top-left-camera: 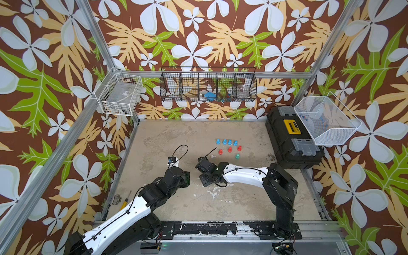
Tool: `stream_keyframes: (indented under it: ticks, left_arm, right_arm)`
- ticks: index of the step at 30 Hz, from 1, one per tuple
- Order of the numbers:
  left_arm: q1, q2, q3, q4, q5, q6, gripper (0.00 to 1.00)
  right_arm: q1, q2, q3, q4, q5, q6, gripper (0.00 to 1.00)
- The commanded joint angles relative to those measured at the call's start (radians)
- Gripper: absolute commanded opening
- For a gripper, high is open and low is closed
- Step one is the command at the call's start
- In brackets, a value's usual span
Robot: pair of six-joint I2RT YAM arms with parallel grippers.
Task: Close the stamp cap
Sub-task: Close the cover of the stamp.
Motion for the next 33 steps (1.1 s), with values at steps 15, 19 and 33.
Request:
stream_keyframes:
  ticks: [15, 19, 33]
  left_arm:
    - [0.009, -0.002, -0.002, 0.004, 0.013, 0.007, 0.61]
    - [0.010, -0.002, -0.002, 0.006, 0.015, 0.007, 0.60]
    - [0.011, -0.003, 0.009, -0.003, 0.017, 0.010, 0.60]
  right_arm:
    - [-0.024, -0.028, -0.044, 0.017, 0.009, 0.006, 0.09]
    - [-0.024, -0.021, -0.051, 0.020, 0.006, 0.006, 0.09]
    - [-0.058, 0.026, -0.091, 0.004, 0.090, 0.004, 0.08]
